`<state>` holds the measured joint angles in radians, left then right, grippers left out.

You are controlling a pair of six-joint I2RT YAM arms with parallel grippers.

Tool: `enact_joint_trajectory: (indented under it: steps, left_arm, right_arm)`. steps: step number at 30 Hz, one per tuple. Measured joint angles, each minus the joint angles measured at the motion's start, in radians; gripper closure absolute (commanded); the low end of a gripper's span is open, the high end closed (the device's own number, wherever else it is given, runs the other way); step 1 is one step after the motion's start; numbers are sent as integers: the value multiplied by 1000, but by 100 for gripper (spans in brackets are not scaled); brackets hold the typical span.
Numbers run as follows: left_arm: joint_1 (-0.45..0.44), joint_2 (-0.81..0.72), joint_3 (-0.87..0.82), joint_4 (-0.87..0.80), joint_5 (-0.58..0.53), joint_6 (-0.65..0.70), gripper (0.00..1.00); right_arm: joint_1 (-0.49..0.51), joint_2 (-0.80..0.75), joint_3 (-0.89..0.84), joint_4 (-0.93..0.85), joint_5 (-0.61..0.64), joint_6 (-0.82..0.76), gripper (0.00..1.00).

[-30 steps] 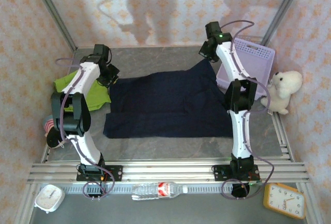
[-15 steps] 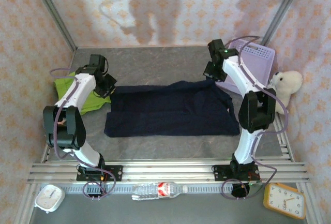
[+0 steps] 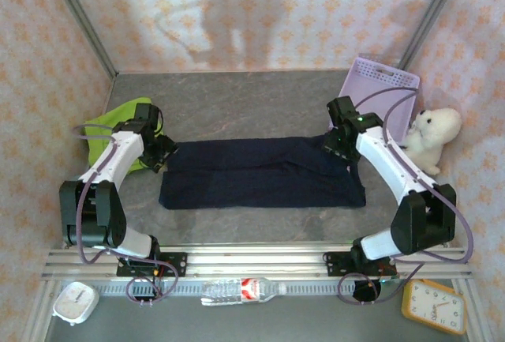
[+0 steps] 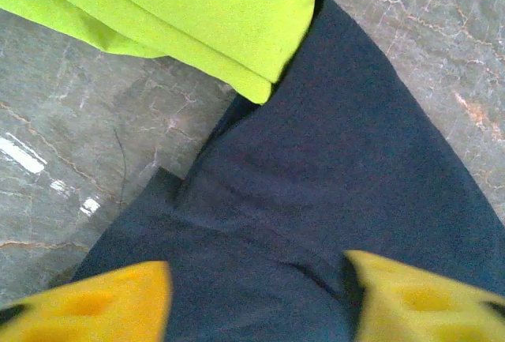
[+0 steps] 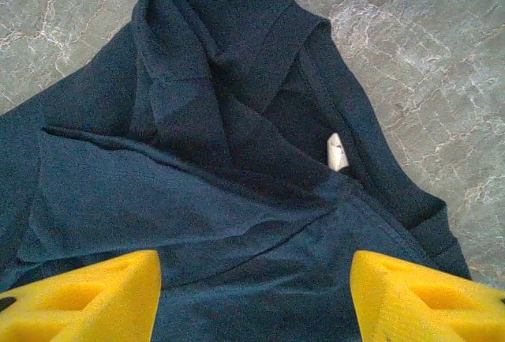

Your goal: Fold and stack the mixed laundry pile

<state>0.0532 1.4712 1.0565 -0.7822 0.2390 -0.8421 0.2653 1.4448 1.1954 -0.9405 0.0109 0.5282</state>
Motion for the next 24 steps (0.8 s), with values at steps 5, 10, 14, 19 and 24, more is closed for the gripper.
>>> enact_joint_trajectory:
  steps: [5,10,14,19,24]
  left_arm:
    - [-6,67,93,19,9,-5,36]
    - [-85,189,212,68,21,-5,43]
    - [-162,309,279,114,43,-3,51]
    - [-177,425,301,130,50,3,53]
    - [-171,502,304,129,43,20,52]
  right_arm:
    - [3,120,90,48,-51,-23,41]
    - [47,266,179,121,-125,-47,43]
    - [113,396,236,159,-158,-58,45]
    - [143,487,255,173,-169,-34,48]
    - [142,519,255,172,-142,16,66]
